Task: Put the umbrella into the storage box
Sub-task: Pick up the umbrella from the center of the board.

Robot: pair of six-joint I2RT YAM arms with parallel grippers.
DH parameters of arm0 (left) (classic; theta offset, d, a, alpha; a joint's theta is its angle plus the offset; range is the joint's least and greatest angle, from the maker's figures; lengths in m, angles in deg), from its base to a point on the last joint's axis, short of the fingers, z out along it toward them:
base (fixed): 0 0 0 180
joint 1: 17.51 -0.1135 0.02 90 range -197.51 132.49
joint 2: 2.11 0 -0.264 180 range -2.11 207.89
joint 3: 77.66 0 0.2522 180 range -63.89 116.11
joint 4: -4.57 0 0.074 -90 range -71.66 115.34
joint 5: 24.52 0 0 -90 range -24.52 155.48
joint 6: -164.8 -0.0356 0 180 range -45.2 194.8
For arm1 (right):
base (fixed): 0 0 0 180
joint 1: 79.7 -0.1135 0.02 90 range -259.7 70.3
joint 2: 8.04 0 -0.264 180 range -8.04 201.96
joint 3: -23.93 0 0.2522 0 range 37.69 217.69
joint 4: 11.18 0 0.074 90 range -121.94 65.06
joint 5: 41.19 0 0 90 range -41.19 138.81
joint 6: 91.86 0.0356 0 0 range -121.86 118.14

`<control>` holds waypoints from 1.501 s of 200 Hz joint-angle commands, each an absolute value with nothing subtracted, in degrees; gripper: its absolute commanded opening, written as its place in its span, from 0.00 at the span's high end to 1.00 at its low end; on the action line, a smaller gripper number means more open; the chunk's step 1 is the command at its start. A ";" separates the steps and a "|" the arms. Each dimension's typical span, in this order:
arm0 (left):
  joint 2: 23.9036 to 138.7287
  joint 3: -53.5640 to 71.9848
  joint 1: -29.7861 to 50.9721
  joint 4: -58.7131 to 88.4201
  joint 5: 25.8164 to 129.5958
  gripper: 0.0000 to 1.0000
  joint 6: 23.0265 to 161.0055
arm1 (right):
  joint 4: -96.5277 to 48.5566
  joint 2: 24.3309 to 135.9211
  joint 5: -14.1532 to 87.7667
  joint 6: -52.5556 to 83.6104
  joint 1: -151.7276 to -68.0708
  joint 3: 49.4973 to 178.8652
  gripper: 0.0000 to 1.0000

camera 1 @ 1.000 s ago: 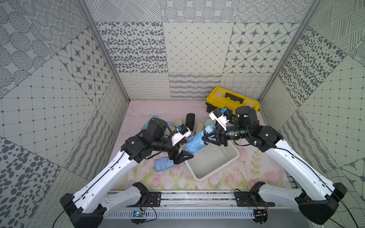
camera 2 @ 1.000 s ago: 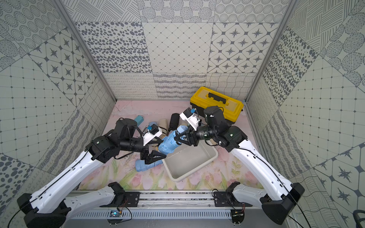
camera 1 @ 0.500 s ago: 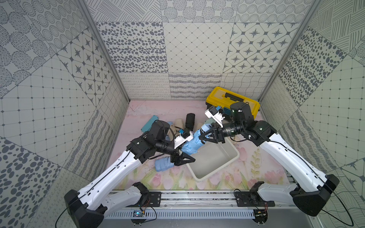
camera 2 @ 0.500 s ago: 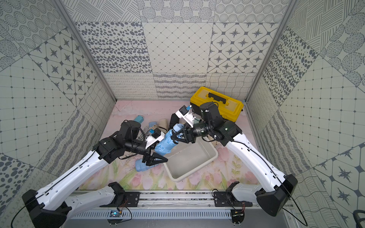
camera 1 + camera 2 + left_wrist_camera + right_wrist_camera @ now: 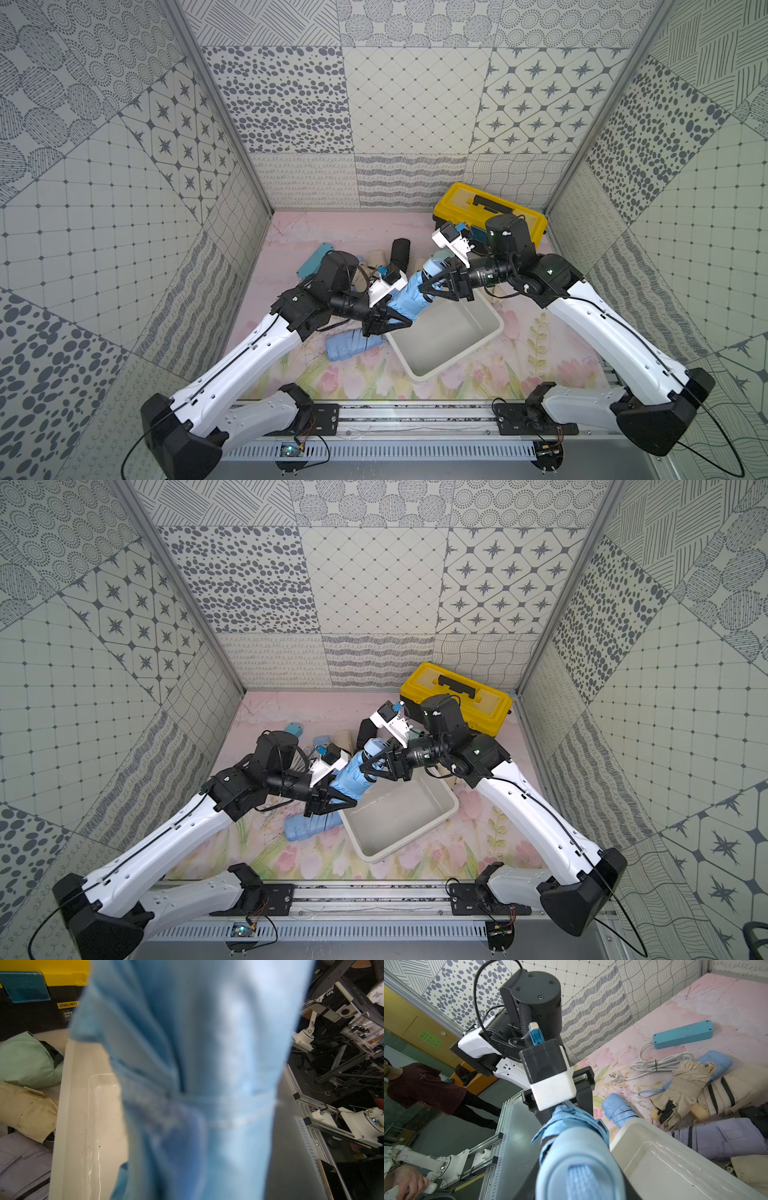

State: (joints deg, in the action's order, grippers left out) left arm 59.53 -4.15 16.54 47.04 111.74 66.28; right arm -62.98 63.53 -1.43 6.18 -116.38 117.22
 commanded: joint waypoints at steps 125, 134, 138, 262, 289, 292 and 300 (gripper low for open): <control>63.98 -20.02 16.58 -18.10 109.27 0.83 109.01 | -9.47 50.56 25.03 38.42 -122.65 84.60 0.13; 64.03 -20.36 16.60 -18.89 108.86 0.83 109.32 | -8.79 51.32 25.70 38.35 -122.67 84.54 0.14; 64.07 -20.52 16.54 -19.09 108.74 0.83 109.46 | -8.47 51.64 25.96 38.29 -122.62 84.55 0.14; 62.63 -23.35 16.54 -21.80 108.99 0.57 110.88 | -1.65 61.91 23.19 38.57 -122.70 90.35 0.70; 60.39 -24.19 16.57 -18.47 108.14 0.20 110.26 | -2.57 61.26 24.77 38.34 -122.68 90.17 0.79; 59.94 -24.38 16.58 -17.87 107.85 0.17 110.25 | -3.09 61.08 24.99 38.13 -122.63 90.16 0.80; 58.40 -24.90 16.55 -15.84 106.88 0.07 110.58 | -5.21 60.28 25.99 37.76 -122.24 90.33 0.81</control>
State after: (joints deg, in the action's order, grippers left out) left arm 62.07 -23.88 16.49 -13.46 107.74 110.96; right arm -5.95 61.63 23.66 38.55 -122.59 88.72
